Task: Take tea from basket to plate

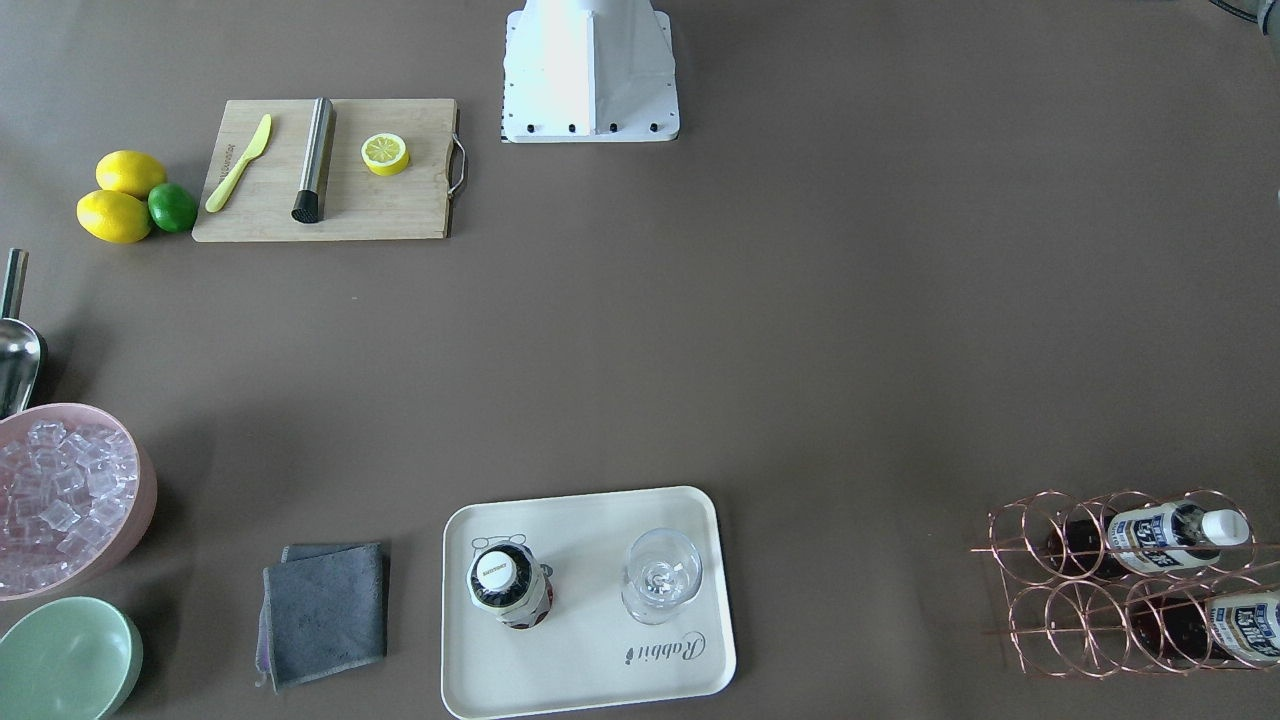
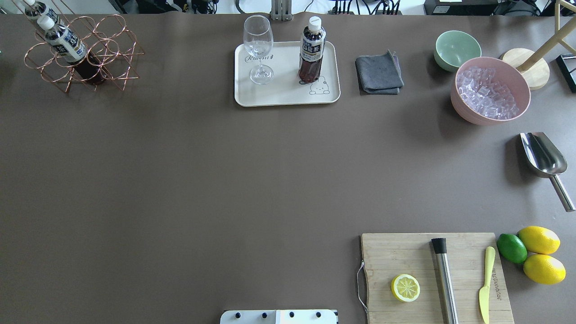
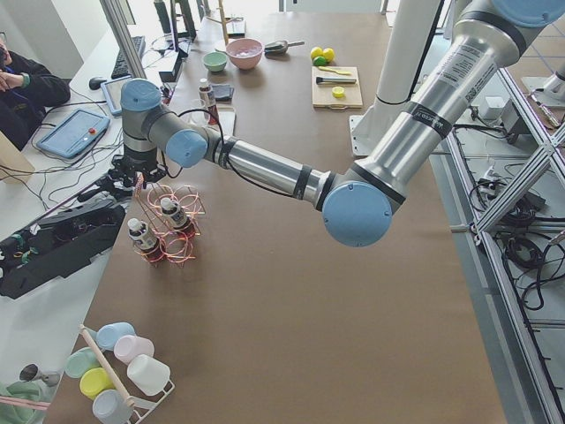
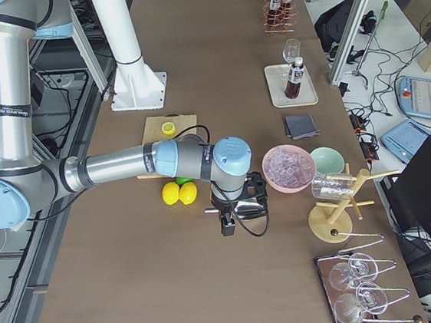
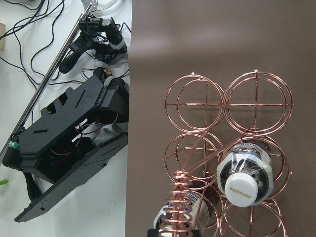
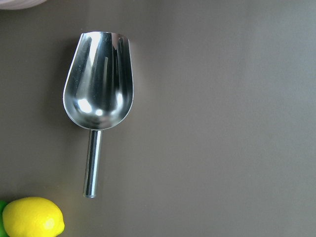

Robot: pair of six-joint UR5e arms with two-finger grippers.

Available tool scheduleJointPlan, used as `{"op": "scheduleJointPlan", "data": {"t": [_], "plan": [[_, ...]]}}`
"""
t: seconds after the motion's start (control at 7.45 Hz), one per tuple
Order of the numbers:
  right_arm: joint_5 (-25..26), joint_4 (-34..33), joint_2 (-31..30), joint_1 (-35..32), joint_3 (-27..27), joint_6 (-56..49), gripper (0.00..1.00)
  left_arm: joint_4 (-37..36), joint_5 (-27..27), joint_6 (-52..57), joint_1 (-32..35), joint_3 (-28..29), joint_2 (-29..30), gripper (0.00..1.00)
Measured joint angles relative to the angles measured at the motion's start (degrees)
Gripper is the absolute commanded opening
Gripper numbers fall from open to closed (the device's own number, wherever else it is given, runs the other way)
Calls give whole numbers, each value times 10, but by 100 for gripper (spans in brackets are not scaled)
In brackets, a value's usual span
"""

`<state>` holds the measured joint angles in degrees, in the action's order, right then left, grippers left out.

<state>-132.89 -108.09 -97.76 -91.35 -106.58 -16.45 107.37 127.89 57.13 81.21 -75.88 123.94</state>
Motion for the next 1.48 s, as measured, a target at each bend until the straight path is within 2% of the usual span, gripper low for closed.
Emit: {"op": "scheduleJointPlan", "data": {"t": [0.13,0.67,0.81,0.94,1.21,1.48], "plan": [[-2,1,3,-1,2,-1,100,0,0,-1,0,0,0,63],[-3,2,17,-1,4,0,100,19,-6,-1,-1,0,-1,70],[-2,3,19,-1,5,1,100,21,-7,-1,-2,0,-1,74],[-2,3,20,-1,6,-1,100,22,-8,0,-1,-1,-1,97],[-2,3,20,-1,7,-4,100,22,-7,0,6,-20,-14,98],[2,3,22,-3,4,-4,100,20,-3,-12,12,-74,-54,98]]}}
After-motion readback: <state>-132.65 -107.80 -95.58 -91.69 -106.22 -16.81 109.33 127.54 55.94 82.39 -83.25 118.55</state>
